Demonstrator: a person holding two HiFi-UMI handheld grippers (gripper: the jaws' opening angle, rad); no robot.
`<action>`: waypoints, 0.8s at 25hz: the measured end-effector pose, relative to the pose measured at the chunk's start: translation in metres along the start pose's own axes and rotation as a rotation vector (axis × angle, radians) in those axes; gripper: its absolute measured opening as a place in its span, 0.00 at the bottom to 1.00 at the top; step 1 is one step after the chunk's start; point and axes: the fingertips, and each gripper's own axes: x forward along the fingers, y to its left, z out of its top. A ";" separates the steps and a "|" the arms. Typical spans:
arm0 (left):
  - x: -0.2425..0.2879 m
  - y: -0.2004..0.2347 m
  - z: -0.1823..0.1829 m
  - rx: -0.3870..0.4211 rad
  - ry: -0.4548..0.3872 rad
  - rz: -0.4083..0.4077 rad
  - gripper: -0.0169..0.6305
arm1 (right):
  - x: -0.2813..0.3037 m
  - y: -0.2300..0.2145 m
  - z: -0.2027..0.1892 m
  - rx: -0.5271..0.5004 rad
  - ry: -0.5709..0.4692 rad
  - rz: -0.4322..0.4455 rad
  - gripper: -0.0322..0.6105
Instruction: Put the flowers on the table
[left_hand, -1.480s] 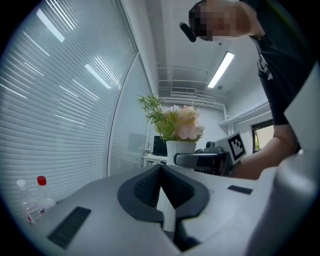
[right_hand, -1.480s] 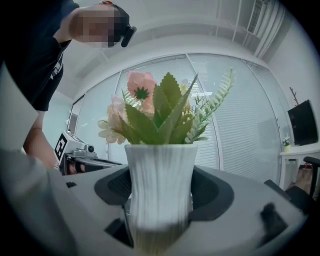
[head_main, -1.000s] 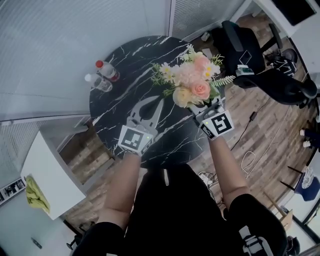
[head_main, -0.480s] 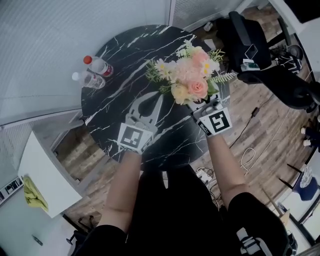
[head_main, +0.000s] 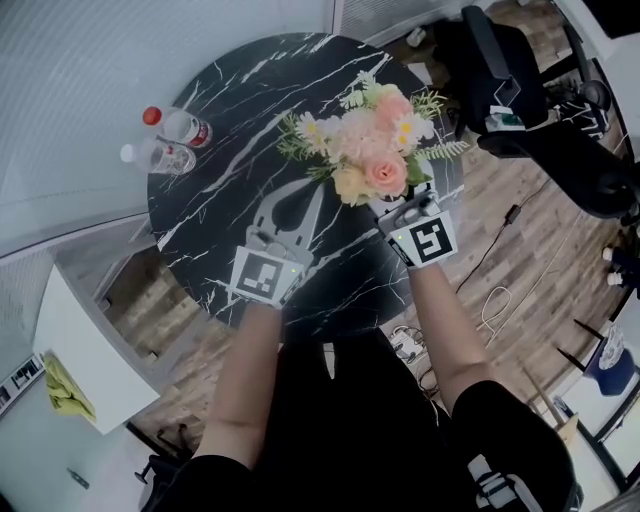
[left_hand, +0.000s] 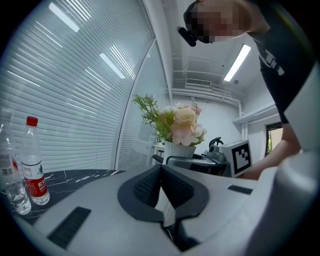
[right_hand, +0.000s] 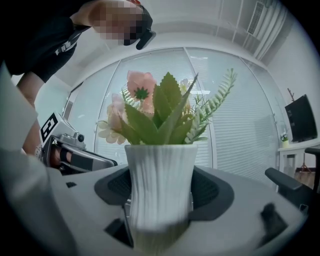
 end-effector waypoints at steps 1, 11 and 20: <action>0.001 0.000 0.000 0.000 -0.001 0.001 0.05 | 0.000 0.000 -0.002 -0.007 0.005 0.000 0.58; 0.008 0.001 -0.003 0.015 -0.014 0.005 0.05 | -0.002 -0.001 -0.009 -0.013 0.027 0.017 0.58; 0.003 -0.006 -0.003 0.035 0.006 0.014 0.05 | -0.001 -0.003 -0.017 0.052 0.078 0.053 0.58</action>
